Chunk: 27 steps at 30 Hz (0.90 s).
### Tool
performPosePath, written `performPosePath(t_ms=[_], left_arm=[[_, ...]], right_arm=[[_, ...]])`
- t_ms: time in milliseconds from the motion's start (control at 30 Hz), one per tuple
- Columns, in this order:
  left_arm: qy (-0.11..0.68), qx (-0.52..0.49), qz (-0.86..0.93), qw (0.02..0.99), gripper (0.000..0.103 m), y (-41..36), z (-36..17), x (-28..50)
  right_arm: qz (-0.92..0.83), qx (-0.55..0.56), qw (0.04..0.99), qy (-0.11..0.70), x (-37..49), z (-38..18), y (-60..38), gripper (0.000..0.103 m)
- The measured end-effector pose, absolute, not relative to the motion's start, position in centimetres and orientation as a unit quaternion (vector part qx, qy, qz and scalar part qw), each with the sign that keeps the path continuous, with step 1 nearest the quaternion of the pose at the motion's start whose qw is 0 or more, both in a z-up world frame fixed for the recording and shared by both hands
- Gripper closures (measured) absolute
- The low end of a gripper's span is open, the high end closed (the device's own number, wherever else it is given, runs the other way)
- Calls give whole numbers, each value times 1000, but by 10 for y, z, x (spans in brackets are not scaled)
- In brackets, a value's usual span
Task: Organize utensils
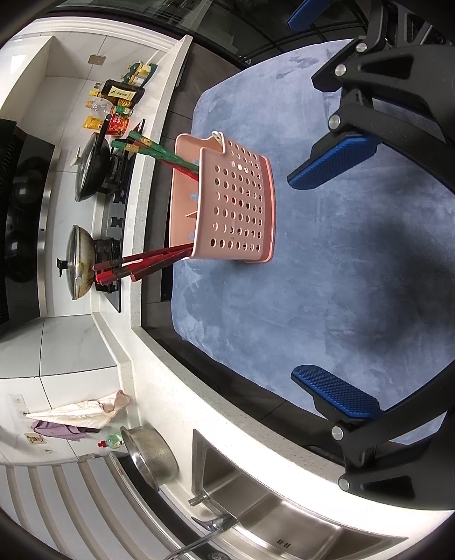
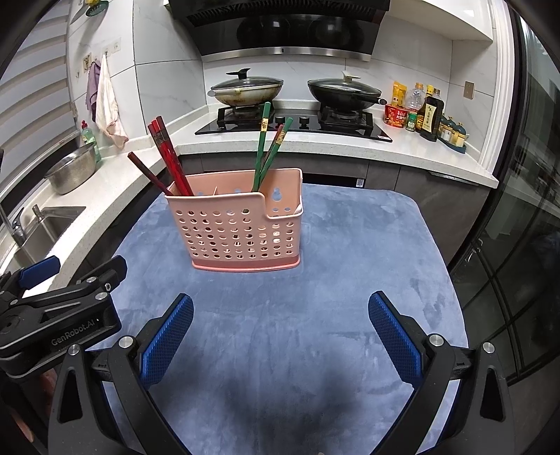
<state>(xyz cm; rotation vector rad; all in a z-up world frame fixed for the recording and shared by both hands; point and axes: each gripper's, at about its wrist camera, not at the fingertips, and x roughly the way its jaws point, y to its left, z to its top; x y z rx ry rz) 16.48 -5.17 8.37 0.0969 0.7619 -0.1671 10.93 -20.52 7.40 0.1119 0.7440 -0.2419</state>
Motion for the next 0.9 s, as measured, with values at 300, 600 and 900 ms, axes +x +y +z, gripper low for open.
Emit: performPosePath(t_ms=[300,600,900], left_arm=[[369,52,-82,924,7,-53,81,164],[369,60,-84,923,7,-55,82,165],[371,61,-85,923,7,-57,80,166]], right_arm=[[-118,54,922,364,110,73,-204,6],[-119,54,922,364,111,73,-204,6],[-120,54,922,365,110,73,-205,6]])
